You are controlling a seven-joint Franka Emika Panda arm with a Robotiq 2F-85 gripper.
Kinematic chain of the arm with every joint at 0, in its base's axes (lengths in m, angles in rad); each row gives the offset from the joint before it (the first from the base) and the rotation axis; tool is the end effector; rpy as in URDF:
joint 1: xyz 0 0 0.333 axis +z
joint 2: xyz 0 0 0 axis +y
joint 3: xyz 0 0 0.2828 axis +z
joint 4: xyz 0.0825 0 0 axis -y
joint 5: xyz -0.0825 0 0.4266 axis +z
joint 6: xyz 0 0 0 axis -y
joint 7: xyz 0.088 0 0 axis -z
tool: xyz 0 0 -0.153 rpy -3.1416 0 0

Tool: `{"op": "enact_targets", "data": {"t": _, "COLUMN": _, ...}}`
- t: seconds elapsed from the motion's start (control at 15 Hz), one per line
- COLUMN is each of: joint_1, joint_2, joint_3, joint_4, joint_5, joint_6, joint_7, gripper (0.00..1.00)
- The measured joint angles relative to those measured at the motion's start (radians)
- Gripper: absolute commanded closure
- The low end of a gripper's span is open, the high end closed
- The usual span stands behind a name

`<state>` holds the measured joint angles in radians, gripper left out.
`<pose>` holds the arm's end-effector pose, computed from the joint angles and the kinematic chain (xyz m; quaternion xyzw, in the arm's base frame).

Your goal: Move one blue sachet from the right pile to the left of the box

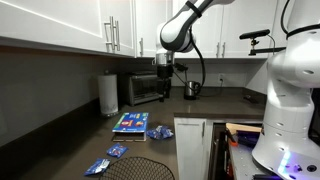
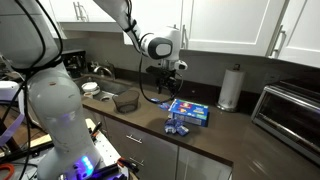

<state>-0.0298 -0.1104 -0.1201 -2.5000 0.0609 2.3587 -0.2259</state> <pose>0.4810 -0.0679 0.2120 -0.9994 -0.0165 0.0105 0.0302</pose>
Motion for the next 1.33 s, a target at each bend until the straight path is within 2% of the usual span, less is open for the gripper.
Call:
{"op": "enact_targets", "data": {"t": 0.33, "joint_1": 0.000, "joint_2": 0.022, "joint_3": 0.006, "joint_4": 0.006, "joint_5": -0.011, "joint_6": -0.001, "joint_7": 0.001, "gripper": 0.00}}
{"op": "enact_targets", "data": {"t": 0.67, "joint_1": -0.011, "joint_2": 0.099, "joint_3": 0.002, "joint_4": 0.006, "joint_5": -0.054, "joint_6": 0.044, "joint_7": 0.002, "gripper": 0.00}}
{"op": "enact_targets", "data": {"t": 1.33, "joint_1": -0.058, "joint_2": 0.300, "joint_3": -0.008, "joint_4": 0.006, "joint_5": -0.054, "joint_6": 0.318, "joint_7": -0.001, "gripper": 0.00}}
